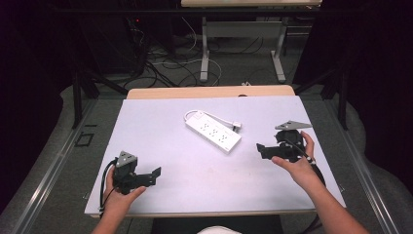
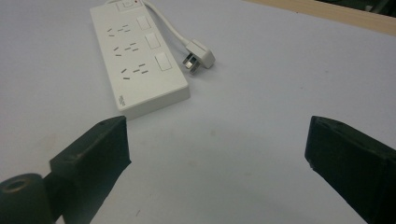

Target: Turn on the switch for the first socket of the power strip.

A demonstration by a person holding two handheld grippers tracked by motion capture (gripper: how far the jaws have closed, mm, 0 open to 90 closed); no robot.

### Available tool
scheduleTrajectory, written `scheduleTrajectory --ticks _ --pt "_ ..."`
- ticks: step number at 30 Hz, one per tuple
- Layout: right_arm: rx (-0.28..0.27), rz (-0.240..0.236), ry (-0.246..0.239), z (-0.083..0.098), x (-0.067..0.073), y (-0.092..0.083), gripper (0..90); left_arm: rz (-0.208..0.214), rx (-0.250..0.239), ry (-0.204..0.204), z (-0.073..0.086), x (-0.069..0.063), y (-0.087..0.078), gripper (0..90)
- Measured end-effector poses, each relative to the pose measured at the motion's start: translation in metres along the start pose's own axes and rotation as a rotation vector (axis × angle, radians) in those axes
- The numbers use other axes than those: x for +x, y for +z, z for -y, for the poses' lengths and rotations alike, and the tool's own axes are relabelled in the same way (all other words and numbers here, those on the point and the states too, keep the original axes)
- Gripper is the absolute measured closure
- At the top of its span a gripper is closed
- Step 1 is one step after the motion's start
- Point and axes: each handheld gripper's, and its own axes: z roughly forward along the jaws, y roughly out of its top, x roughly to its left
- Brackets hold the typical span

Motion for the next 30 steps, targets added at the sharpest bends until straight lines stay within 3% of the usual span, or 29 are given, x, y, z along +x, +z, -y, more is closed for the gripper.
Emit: scheduleTrajectory --ticks 30 --pt "0.059 -0.054 -0.071 -0.061 0.021 0.026 14.7 -0.013 -0.015 -0.003 0.001 0.001 -0.001 4.3"
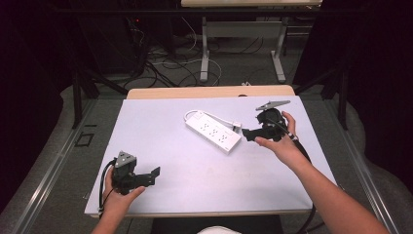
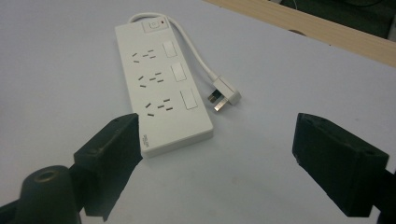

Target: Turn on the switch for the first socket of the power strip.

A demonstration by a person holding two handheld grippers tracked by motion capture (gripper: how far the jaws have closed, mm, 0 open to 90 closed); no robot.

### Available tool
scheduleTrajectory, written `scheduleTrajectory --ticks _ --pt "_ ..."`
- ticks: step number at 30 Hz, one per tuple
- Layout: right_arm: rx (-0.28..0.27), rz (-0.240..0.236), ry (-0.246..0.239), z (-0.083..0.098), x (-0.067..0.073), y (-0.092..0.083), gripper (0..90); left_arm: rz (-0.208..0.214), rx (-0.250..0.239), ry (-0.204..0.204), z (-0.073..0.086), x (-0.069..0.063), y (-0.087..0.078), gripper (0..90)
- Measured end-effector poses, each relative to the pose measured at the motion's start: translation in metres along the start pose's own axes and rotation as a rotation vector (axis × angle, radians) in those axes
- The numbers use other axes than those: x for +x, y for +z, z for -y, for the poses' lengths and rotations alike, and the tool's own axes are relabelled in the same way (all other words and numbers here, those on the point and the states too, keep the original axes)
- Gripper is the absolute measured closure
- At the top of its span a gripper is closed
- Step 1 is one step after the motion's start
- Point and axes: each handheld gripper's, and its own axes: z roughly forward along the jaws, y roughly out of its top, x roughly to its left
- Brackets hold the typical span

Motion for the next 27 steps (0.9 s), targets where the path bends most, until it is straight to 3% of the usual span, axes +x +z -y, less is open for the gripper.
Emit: scheduleTrajectory --ticks 27 --pt "0.031 0.004 -0.042 -0.047 0.0 0.024 21.5 0.001 0.014 0.014 0.0 0.002 -0.001 4.5"
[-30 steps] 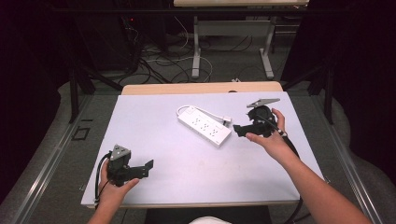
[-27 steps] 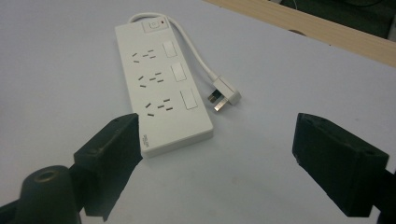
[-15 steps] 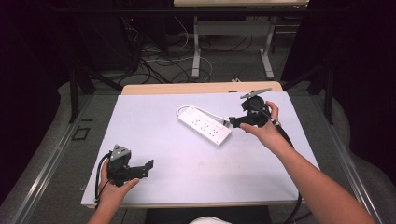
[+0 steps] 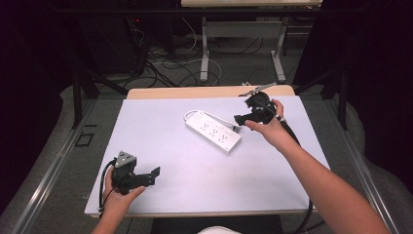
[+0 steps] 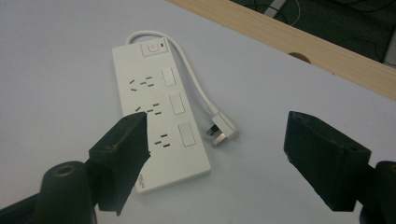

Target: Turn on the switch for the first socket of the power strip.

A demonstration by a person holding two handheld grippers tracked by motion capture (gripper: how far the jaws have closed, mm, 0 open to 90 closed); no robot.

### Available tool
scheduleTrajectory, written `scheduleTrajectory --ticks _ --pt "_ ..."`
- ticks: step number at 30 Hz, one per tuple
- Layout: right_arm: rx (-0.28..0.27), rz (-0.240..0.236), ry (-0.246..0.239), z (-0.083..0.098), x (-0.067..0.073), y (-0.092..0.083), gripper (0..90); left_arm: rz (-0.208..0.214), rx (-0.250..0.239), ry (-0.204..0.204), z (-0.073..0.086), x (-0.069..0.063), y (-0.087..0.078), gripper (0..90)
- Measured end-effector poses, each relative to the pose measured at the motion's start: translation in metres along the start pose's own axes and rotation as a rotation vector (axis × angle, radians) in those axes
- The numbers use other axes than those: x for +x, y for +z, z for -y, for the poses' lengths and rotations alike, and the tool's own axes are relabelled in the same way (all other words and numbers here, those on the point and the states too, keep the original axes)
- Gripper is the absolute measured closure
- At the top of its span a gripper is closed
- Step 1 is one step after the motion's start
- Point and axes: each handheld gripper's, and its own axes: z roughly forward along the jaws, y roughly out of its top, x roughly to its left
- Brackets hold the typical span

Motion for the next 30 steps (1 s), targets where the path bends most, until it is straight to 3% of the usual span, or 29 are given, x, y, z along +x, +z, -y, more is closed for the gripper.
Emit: scheduleTrajectory --ticks 8,14,30 --pt "0.013 0.0 -0.02 -0.013 0.004 0.007 23.0 -0.004 -0.005 -0.005 0.0 0.0 0.001 5.3" --pt "0.026 -0.003 -0.007 -0.02 0.006 0.012 25.6 -0.008 -0.01 -0.009 0.001 0.001 0.001 5.4" --pt "0.043 -0.013 -0.011 -0.028 0.008 0.034 39.0 0.0 0.001 -0.008 0.0 0.002 0.0 5.7"
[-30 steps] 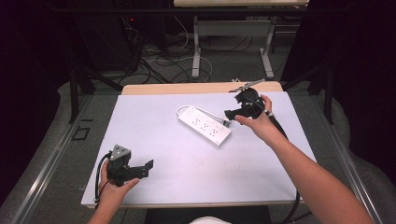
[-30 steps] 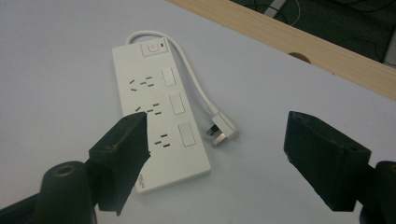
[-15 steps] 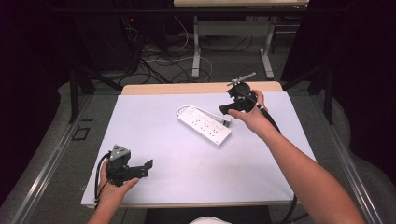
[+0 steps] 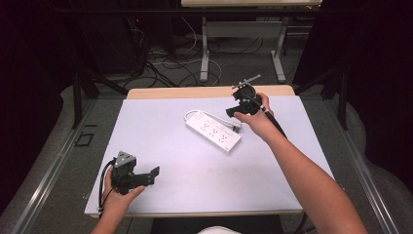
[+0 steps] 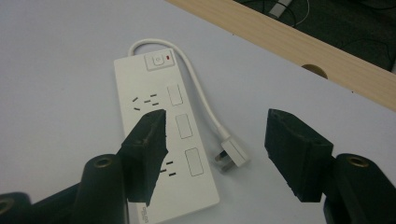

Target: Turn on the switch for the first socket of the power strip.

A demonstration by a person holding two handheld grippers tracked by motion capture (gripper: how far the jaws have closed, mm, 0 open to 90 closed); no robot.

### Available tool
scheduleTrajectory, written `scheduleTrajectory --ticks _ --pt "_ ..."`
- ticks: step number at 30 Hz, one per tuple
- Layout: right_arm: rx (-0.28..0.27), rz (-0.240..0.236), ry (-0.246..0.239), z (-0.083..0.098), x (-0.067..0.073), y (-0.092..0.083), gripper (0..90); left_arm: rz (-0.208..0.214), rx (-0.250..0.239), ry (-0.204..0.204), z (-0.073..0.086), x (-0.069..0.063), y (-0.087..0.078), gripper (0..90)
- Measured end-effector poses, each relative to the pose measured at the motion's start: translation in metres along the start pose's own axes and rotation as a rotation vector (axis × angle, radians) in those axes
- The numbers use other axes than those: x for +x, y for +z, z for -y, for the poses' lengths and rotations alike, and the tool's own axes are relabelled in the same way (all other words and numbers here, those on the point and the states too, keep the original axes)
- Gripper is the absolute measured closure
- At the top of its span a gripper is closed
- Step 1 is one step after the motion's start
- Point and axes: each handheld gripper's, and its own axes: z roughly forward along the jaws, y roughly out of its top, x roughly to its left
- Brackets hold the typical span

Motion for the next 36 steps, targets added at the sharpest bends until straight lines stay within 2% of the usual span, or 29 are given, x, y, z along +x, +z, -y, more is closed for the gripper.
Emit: scheduleTrajectory --ticks 12,19,26,27,28,36 --pt "-0.005 -0.004 0.03 -0.003 -0.002 0.016 42.9 0.002 0.001 -0.004 0.0 0.001 0.0 5.9" --pt "0.001 0.0 0.027 -0.005 -0.001 0.026 45.9 0.005 -0.004 -0.006 0.0 0.001 0.001 5.9" --pt "-0.001 -0.003 0.026 -0.009 0.003 0.032 49.3 0.009 0.006 -0.011 0.0 0.002 0.0 6.0" --pt "-0.001 0.0 0.022 -0.01 0.005 0.034 50.2 0.0 -0.012 -0.014 0.001 0.001 0.001 6.0" --pt "-0.001 0.0 0.022 -0.01 0.005 0.034 50.2 0.008 0.001 -0.009 0.001 0.002 0.0 6.0" --pt "0.011 -0.005 0.015 -0.014 0.014 0.046 54.9 0.005 0.002 -0.011 0.001 0.003 0.0 6.2"
